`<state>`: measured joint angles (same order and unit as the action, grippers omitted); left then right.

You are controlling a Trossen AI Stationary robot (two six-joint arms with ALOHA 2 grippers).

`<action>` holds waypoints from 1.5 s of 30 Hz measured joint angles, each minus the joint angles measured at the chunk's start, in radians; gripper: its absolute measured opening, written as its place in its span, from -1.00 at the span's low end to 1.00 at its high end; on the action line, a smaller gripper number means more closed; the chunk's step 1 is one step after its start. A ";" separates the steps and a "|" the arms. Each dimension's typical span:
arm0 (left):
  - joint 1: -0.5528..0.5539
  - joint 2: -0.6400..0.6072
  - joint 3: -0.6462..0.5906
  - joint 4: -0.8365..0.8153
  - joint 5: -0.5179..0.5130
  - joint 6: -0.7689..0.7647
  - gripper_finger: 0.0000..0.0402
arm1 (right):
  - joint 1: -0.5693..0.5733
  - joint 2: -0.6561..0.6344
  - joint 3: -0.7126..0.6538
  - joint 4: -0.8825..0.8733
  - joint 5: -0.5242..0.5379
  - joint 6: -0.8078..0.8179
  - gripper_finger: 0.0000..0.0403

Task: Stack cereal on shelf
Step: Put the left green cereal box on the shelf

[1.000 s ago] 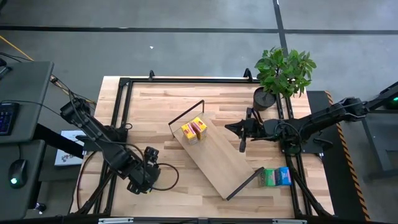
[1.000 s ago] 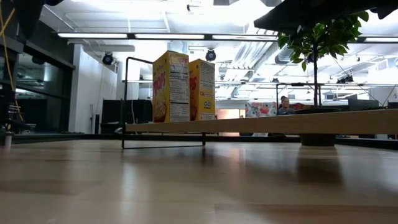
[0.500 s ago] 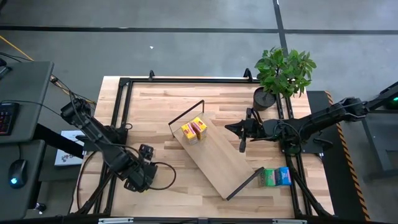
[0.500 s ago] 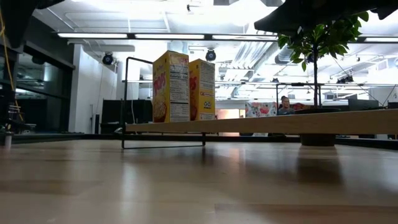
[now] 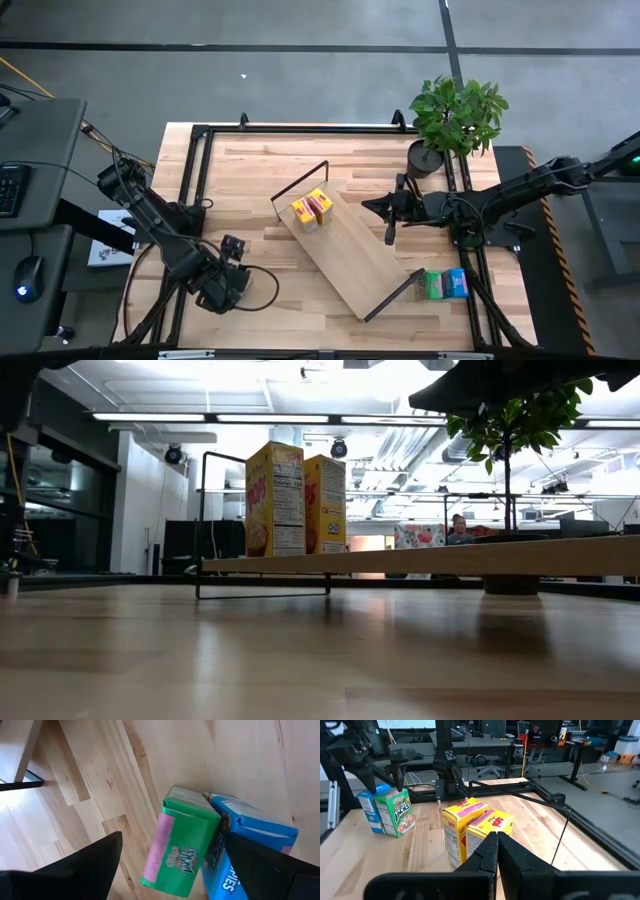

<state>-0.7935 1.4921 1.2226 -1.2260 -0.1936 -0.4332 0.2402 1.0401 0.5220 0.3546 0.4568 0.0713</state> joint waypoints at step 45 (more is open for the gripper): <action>0.178 0.000 0.000 0.001 0.099 0.095 0.71 | 0.000 0.000 0.000 0.000 0.000 0.011 -1.00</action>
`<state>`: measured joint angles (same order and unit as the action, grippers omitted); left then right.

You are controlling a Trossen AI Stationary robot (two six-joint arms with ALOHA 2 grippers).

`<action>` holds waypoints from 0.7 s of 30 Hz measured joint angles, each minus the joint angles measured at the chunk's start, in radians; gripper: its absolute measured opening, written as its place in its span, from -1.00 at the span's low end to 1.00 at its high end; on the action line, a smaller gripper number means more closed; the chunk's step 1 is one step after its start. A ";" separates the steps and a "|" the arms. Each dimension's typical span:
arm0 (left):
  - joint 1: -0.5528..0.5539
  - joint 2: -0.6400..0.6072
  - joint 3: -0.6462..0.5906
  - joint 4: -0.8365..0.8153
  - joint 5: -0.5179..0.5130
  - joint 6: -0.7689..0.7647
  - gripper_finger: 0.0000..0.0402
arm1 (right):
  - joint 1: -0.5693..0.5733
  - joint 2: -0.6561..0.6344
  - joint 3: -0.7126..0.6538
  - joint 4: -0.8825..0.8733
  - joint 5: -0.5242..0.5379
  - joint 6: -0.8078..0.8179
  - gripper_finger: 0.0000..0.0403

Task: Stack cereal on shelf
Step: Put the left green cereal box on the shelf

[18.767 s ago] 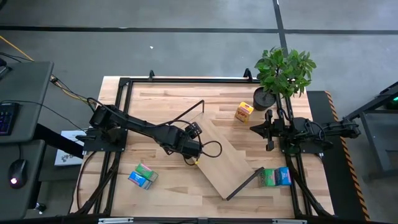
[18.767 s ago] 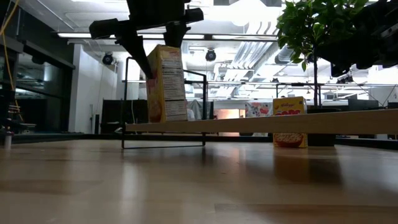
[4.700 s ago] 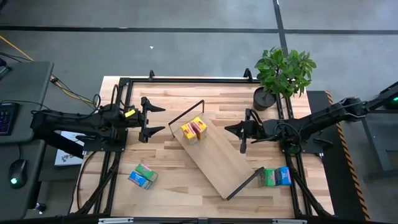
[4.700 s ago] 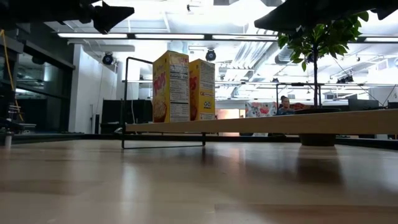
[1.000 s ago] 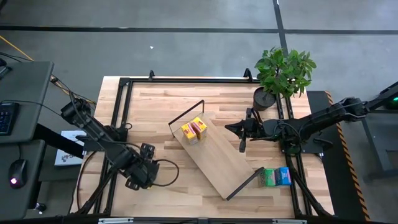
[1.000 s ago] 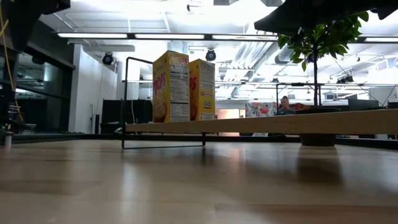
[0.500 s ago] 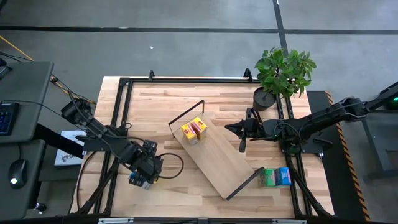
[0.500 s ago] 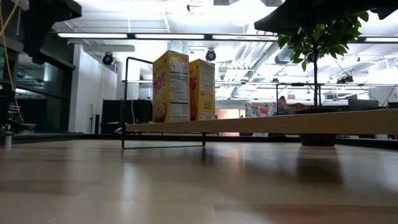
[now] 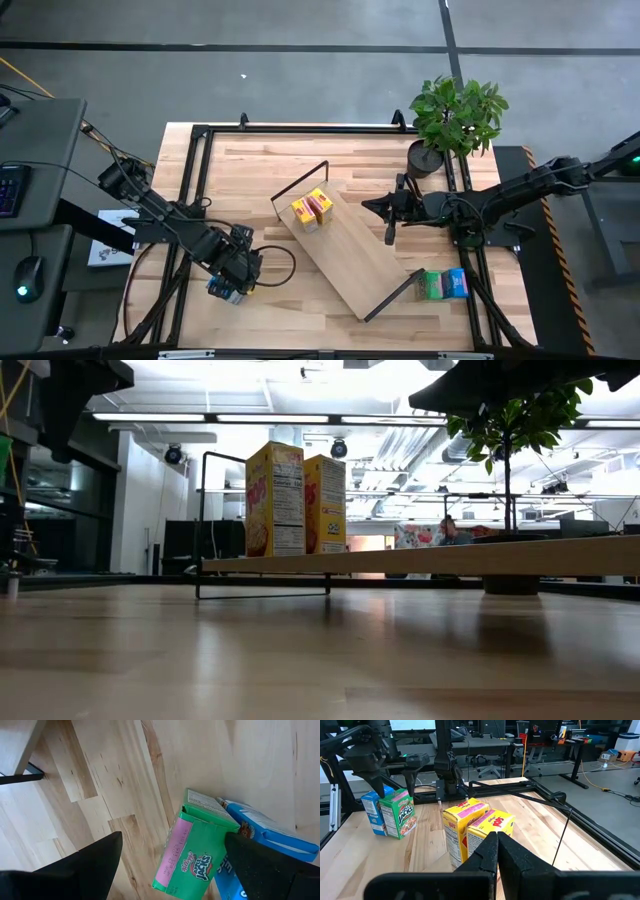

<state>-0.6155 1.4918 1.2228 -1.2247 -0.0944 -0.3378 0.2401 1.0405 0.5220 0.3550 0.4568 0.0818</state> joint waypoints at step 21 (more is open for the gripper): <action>-0.058 -0.043 0.000 -0.003 -0.009 -0.032 0.71 | 0.000 0.000 0.000 0.001 -0.040 0.051 -1.00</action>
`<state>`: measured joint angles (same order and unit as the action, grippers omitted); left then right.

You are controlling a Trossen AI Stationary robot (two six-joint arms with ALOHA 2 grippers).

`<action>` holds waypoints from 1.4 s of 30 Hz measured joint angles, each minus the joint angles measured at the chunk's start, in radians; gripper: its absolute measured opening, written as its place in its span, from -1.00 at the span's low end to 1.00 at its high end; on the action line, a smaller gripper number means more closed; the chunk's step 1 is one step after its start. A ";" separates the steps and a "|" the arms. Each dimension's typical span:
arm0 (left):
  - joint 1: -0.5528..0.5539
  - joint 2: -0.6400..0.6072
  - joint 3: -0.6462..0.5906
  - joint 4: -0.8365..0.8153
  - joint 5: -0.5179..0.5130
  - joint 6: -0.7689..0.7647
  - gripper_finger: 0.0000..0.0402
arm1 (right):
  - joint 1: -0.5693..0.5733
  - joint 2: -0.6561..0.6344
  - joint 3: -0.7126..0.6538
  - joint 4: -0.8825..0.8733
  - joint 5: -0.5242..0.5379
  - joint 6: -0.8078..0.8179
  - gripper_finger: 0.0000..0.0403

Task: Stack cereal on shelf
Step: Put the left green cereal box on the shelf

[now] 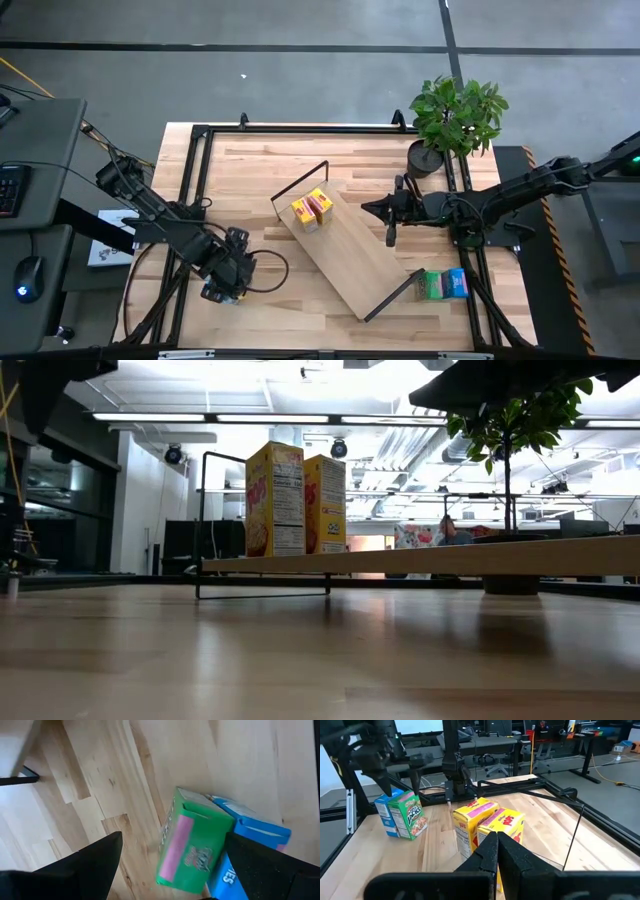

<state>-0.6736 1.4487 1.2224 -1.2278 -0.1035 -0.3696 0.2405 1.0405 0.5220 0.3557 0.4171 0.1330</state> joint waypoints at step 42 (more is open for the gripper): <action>-0.165 -0.103 0.000 0.184 -0.202 -0.150 0.71 | 0.000 0.000 0.000 -0.016 -0.001 0.001 -1.00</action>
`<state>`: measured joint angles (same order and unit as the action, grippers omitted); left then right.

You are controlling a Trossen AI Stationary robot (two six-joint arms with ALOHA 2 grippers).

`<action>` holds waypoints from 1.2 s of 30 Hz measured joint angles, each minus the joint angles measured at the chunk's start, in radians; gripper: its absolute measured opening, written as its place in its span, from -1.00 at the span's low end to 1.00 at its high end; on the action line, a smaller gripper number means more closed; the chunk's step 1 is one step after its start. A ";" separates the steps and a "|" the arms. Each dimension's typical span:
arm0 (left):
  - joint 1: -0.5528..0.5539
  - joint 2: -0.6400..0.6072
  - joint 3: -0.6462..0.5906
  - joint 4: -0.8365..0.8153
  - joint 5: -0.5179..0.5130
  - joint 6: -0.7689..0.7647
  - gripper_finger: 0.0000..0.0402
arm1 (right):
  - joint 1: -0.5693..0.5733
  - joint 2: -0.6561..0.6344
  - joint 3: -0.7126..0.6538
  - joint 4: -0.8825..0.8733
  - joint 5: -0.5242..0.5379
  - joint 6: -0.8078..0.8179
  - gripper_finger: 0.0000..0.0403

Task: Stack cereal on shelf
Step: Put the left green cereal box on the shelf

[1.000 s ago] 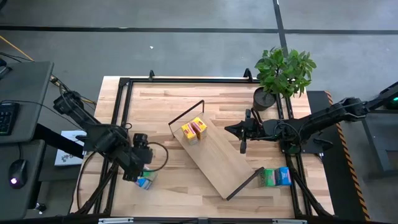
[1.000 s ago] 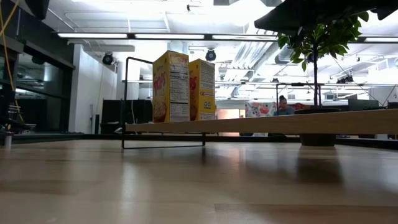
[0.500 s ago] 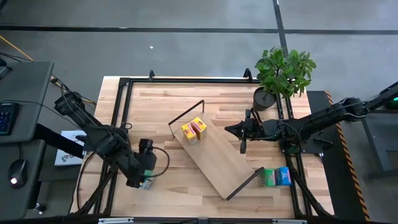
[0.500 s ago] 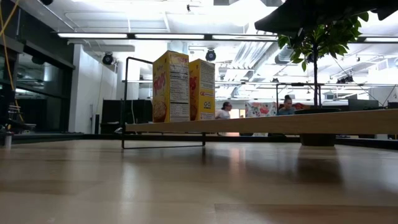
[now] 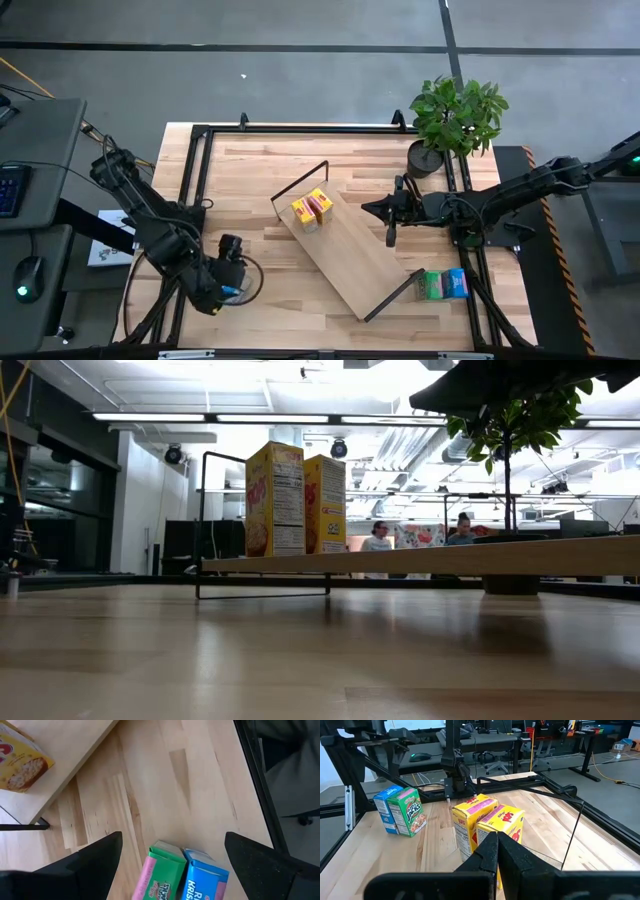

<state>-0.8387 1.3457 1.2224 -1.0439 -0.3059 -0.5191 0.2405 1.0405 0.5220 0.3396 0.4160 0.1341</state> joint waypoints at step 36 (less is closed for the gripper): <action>-0.004 -0.015 -0.197 -0.035 0.035 -0.031 0.71 | 0.000 0.000 0.000 0.001 0.000 0.027 -1.00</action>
<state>-0.8425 1.3308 1.0255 -1.0790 -0.2714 -0.5499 0.2405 1.0405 0.5220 0.3401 0.4160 0.1607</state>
